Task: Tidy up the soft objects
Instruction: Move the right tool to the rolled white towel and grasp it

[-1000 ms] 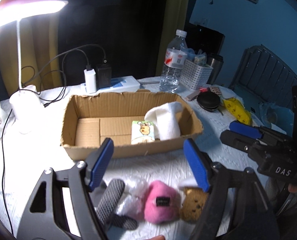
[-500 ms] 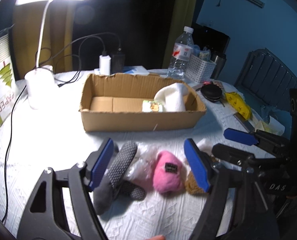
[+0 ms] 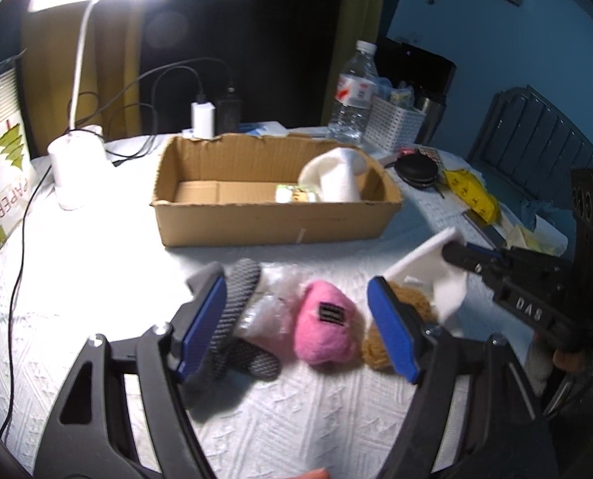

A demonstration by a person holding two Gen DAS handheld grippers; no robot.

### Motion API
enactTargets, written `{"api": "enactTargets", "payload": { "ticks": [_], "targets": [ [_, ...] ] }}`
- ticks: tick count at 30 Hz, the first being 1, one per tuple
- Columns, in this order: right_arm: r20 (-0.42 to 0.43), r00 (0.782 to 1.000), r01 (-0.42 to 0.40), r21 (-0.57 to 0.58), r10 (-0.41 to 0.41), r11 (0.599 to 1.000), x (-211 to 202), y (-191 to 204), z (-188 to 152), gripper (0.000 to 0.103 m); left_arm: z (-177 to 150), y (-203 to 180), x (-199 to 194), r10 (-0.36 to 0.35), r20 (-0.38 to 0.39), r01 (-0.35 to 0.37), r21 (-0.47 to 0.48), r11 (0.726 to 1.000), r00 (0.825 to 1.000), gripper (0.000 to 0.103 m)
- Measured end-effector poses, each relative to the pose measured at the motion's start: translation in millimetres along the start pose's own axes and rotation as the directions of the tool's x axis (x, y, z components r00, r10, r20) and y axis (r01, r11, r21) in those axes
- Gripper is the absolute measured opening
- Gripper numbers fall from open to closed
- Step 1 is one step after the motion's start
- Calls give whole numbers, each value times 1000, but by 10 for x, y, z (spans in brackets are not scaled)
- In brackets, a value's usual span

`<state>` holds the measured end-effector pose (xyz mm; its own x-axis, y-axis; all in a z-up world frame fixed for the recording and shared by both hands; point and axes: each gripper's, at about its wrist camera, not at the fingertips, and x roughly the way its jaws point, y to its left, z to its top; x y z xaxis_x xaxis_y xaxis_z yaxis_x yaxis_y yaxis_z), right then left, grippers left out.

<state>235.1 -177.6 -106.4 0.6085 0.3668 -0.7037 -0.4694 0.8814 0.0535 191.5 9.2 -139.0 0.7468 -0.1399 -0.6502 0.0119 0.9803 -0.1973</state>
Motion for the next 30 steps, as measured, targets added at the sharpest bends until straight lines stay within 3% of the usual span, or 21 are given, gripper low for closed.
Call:
{"api": "enactTargets", "payload": {
  "ticks": [10, 14, 19, 20, 21, 23, 30],
  "targets": [
    [15, 991, 134, 95, -136, 986, -358, -764, -386, 6, -90, -544, 257, -49, -68, 54, 80, 995, 997, 74],
    [-11, 992, 123, 98, -123, 988, -408, -862, -575, 6, -147, -672, 368, -56, -103, 65, 92, 994, 993, 74],
    [-51, 997, 53, 24, -52, 998, -339, -651, -676, 7, -207, -737, 455, -52, -135, 67, 102, 993, 989, 74],
    [-51, 998, 38, 14, -38, 999, -337, -605, -684, 15, -216, -742, 468, -51, -141, 66, 103, 993, 989, 74],
    [-52, 998, 19, 6, -18, 1000, -331, -557, -683, 36, -224, -745, 481, -50, -146, 65, 103, 993, 988, 74],
    [-60, 998, -1, -1, 1, 1000, -306, -514, -665, 65, -236, -749, 510, -48, -152, 63, 101, 993, 987, 74],
    [-108, 993, 50, 1, -50, 999, -79, -579, -653, 66, -228, -723, 609, -49, -166, 62, 77, 995, 985, 74]
  ]
}}
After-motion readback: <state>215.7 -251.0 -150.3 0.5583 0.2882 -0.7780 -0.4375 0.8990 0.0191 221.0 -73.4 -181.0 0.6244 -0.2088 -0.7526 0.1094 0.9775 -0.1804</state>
